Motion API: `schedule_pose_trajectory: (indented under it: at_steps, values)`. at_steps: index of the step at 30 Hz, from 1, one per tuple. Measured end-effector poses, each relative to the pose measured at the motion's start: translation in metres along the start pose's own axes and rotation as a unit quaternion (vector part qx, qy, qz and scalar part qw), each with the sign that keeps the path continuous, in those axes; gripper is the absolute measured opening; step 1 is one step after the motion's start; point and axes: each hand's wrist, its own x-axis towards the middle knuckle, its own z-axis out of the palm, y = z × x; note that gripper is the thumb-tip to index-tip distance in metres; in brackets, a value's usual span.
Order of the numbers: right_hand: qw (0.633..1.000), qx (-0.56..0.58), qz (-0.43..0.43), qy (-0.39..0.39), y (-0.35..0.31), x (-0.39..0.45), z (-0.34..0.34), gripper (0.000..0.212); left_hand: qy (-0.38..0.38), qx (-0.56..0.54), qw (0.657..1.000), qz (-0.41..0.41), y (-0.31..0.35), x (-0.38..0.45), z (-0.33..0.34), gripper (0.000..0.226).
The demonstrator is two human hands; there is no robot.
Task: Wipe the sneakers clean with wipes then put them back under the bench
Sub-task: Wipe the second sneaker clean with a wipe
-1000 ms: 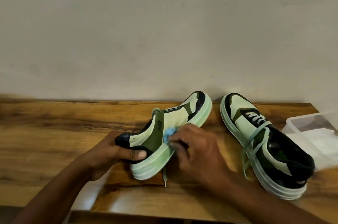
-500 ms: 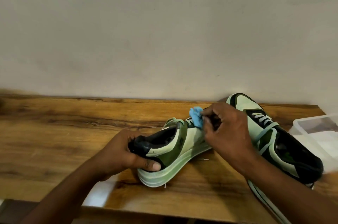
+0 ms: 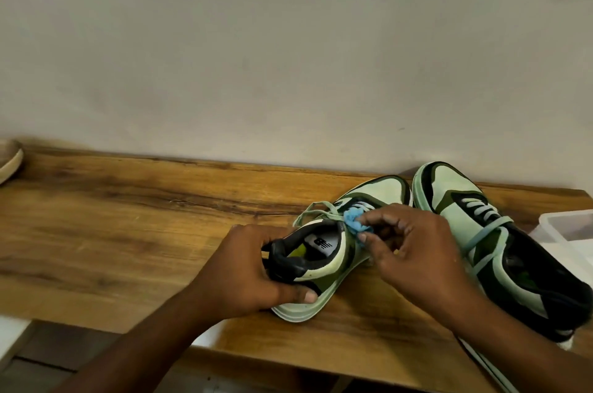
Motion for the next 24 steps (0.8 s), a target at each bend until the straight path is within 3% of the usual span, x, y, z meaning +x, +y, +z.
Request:
schedule_pose_trajectory:
  at_steps: [3, 5, 11, 16, 18, 21, 24]
  values:
    - [0.989, -0.046, -0.144, -0.011, -0.016, -0.011, 0.005, 0.03, 0.003, 0.014, 1.0, 0.006, 0.001, 0.0, 0.0, 0.049]
    - [0.981, -0.079, -0.178, -0.021, -0.016, -0.009, 0.006, 0.031, 0.003, 0.02, 1.0, 0.007, 0.001, -0.001, -0.001, 0.049]
    - [0.994, -0.094, -0.023, 0.054, 0.011, 0.019, -0.008, 0.033, 0.005, 0.031, 0.999, 0.008, 0.003, -0.002, 0.003, 0.049]
    - [0.986, -0.039, -0.159, -0.015, -0.018, -0.008, 0.008, 0.027, 0.048, 0.044, 0.998, -0.001, 0.005, -0.005, 0.011, 0.053]
    - [0.985, -0.052, -0.165, -0.009, -0.008, 0.0, 0.005, 0.028, 0.066, 0.049, 0.997, -0.008, 0.006, -0.008, 0.016, 0.055]
    - [0.992, -0.097, -0.066, 0.045, 0.018, 0.02, -0.004, 0.029, 0.1, 0.076, 0.992, 0.004, 0.011, -0.012, 0.029, 0.06]
    - [0.997, -0.061, 0.009, 0.056, 0.027, 0.023, -0.007, 0.03, 0.121, 0.117, 0.986, 0.016, 0.018, -0.015, 0.044, 0.072]
